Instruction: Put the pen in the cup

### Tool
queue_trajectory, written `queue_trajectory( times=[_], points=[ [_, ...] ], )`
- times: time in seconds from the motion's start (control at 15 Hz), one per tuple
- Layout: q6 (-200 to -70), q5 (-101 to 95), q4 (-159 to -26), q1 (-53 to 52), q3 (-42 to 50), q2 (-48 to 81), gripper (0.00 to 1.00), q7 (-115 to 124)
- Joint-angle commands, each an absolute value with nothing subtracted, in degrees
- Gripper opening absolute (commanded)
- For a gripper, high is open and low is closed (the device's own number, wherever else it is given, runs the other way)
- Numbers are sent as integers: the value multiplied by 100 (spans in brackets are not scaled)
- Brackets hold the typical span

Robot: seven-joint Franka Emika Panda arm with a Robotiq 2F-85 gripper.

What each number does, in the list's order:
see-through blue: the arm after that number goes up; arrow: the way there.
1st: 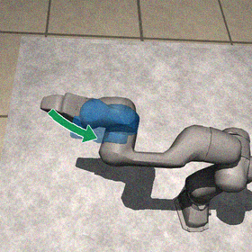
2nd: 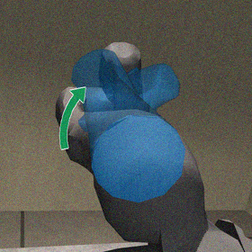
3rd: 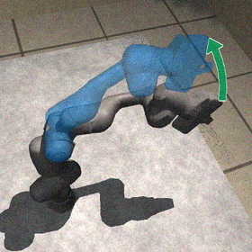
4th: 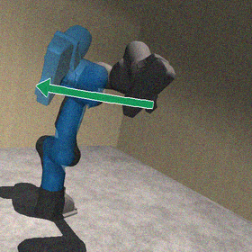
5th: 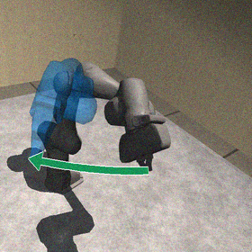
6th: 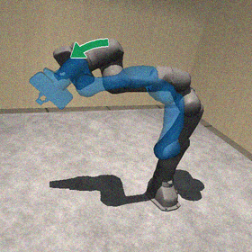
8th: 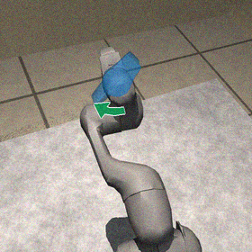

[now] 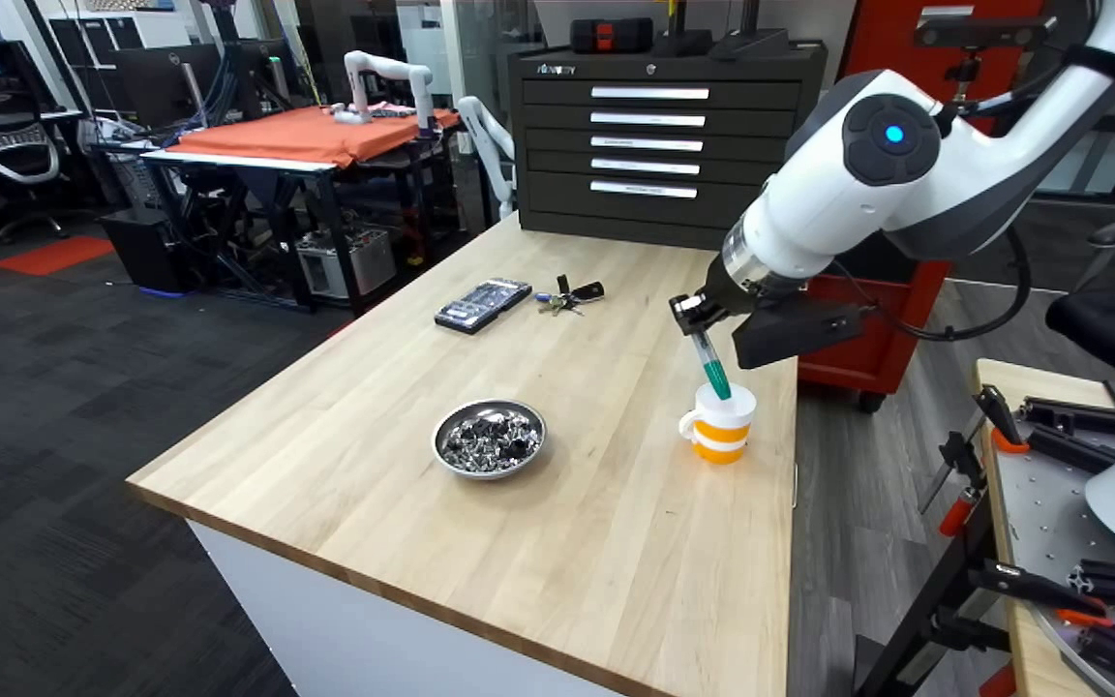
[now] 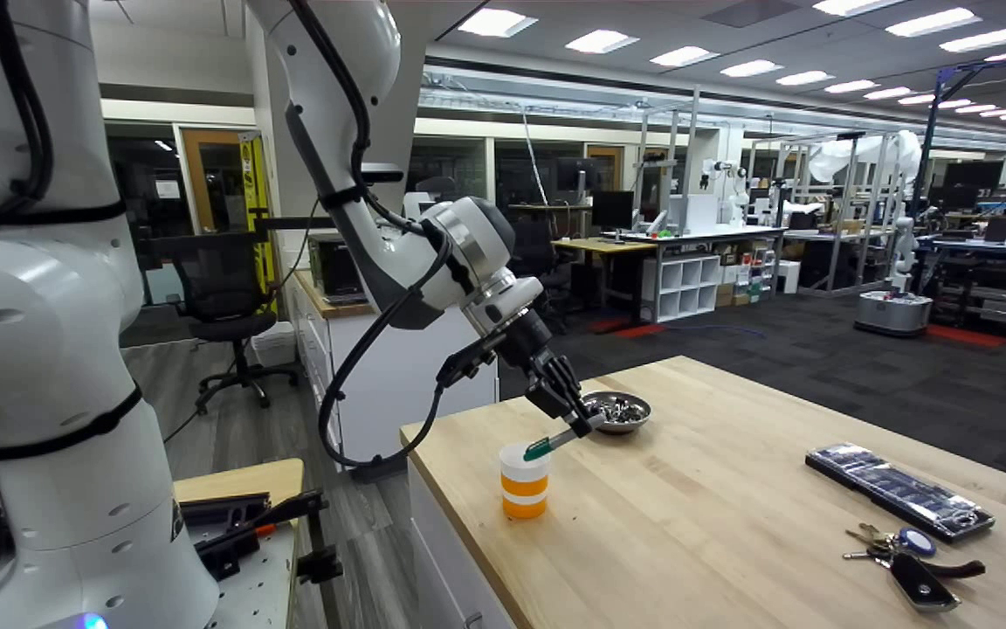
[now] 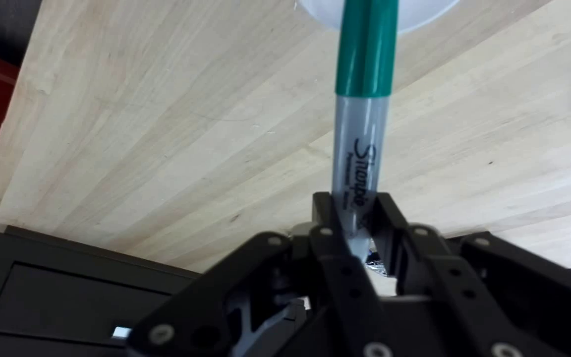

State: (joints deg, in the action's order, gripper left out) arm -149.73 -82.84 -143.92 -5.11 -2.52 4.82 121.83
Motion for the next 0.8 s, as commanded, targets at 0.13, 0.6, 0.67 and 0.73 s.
queue_trajectory(
  times=[0.13,0.6,0.67,0.73],
  points=[
    [-15267,-8780,-14372,-480,-224,658,47,12762],
    [-15468,-8420,-14554,-505,-292,257,86,12432],
    [-15705,-8270,-14568,-452,-271,218,92,12225],
    [-15897,-8055,-14581,-409,-248,182,98,11952]
  ],
)
